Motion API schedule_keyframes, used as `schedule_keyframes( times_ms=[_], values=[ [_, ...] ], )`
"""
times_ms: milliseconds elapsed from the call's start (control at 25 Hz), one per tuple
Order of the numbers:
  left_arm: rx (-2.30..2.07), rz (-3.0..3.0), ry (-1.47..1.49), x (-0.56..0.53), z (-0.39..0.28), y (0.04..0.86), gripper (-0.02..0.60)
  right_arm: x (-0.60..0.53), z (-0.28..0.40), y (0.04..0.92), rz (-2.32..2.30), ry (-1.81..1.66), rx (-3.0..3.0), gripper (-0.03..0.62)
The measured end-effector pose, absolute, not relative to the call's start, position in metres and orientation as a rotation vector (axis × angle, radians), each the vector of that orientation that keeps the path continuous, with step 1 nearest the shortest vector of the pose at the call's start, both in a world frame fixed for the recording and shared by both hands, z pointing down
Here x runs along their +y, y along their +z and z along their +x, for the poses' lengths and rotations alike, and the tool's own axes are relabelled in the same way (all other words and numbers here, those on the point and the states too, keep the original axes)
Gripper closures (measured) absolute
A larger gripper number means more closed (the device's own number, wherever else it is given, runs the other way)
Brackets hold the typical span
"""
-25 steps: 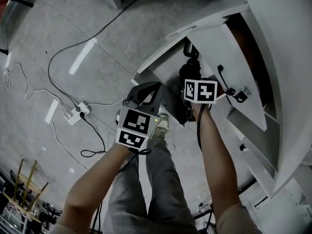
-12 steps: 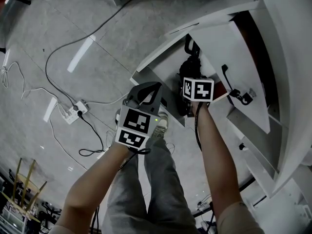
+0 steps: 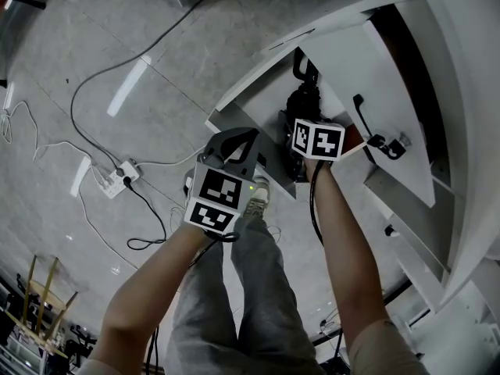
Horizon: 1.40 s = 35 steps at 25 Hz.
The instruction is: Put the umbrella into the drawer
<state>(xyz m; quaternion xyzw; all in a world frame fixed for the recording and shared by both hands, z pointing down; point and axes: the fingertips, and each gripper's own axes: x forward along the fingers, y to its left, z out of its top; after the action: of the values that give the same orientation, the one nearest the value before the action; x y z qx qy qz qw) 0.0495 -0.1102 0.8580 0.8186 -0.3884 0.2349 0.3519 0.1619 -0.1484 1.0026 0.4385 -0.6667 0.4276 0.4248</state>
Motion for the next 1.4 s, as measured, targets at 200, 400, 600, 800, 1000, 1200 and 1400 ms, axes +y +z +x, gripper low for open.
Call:
schedule_keyframes(
  times_ms=[200, 400, 600, 800, 1000, 1200, 1400],
  values=[
    [-0.981, 2.133, 0.62, -0.105, 0.053, 0.846, 0.574, -0.144, 0.168, 0.982, 1.166, 1.119, -1.658, 0.26],
    [-1.01, 2.139, 0.657, -0.108, 0.041, 0.826, 0.574, -0.139, 0.163, 0.942, 1.192, 1.089, -1.689, 0.261],
    [-1.063, 2.157, 0.657, -0.117, 0.03, 0.782, 0.574, -0.135, 0.153, 0.894, 1.212, 1.06, -1.723, 0.261],
    [-1.089, 2.187, 0.637, -0.122, 0.023, 0.727, 0.574, -0.133, 0.144, 0.831, 1.252, 1.034, -1.762, 0.297],
    [-1.083, 2.245, 0.634, -0.118, 0.017, 0.664, 0.574, -0.121, 0.137, 0.768, 1.306, 0.997, -1.778, 0.405],
    [-1.097, 2.278, 0.661, -0.11, 0.005, 0.603, 0.574, -0.106, 0.133, 0.698, 1.348, 0.971, -1.786, 0.497],
    [-1.134, 2.293, 0.615, -0.11, -0.002, 0.543, 0.574, -0.113, 0.126, 0.616, 1.364, 0.903, -1.868, 0.531]
  ],
)
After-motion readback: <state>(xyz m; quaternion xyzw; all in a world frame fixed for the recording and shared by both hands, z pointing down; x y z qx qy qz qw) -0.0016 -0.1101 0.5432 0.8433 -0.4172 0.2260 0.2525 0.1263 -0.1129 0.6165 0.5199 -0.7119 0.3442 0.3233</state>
